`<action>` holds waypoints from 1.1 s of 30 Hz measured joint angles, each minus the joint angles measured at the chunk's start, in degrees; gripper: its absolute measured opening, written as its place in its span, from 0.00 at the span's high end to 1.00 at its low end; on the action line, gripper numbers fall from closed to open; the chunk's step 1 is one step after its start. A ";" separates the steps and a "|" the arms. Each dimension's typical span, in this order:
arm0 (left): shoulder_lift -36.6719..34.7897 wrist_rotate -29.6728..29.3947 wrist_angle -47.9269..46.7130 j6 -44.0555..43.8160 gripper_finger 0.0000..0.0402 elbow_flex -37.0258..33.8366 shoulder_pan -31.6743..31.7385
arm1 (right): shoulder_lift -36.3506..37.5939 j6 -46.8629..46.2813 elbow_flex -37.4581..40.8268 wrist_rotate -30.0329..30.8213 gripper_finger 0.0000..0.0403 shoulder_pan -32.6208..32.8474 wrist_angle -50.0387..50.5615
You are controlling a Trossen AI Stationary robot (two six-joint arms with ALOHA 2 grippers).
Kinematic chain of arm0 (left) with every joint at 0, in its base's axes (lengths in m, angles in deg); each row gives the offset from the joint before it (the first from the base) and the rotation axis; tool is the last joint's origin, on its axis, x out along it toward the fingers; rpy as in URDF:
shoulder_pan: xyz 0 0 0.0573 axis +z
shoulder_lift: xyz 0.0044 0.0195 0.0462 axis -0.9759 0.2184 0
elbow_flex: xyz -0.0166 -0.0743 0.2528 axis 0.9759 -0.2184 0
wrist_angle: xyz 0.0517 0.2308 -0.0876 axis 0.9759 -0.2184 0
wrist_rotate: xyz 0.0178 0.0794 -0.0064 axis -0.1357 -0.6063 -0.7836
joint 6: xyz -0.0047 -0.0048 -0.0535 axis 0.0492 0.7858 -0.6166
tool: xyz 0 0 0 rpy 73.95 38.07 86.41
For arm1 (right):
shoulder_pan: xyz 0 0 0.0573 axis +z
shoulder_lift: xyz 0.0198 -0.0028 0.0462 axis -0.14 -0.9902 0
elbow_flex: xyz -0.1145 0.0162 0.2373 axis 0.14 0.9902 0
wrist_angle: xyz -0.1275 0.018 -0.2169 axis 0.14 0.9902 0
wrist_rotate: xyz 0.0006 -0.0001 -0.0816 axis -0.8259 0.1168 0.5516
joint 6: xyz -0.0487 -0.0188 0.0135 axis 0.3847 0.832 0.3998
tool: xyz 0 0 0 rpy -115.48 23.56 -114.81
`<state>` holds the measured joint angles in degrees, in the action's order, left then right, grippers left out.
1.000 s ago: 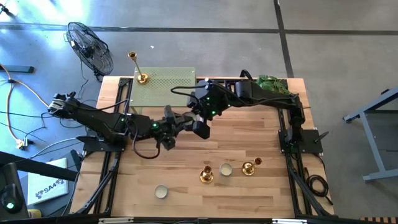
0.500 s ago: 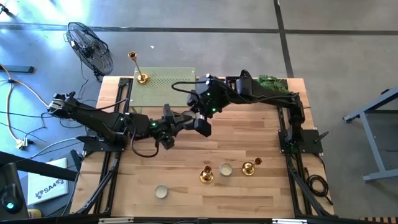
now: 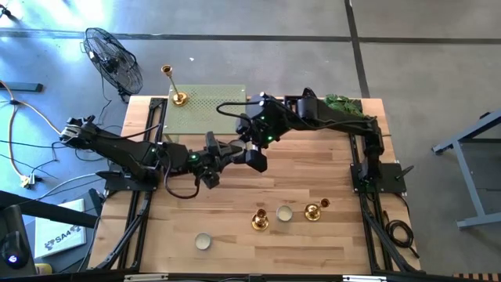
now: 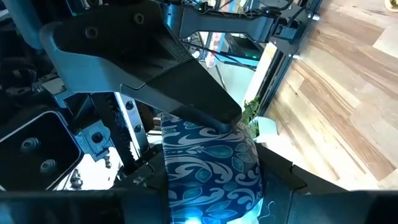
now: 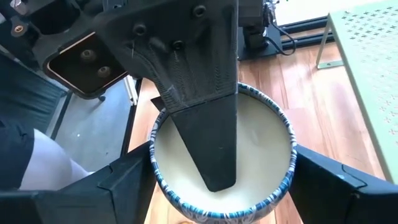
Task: Pick & Place candle stick holders
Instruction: Put the top right blue patterned round candle on the shelf
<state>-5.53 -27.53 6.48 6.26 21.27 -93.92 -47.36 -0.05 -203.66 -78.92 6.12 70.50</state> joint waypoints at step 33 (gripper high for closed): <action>-0.04 -3.19 -0.40 0.59 0.64 -0.16 0.04 | 3.82 -1.42 -0.07 3.70 0.25 0.12 9.96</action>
<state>-5.57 -30.72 6.08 6.86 21.11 -93.88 -43.54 -1.47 -203.73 -75.22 6.24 80.46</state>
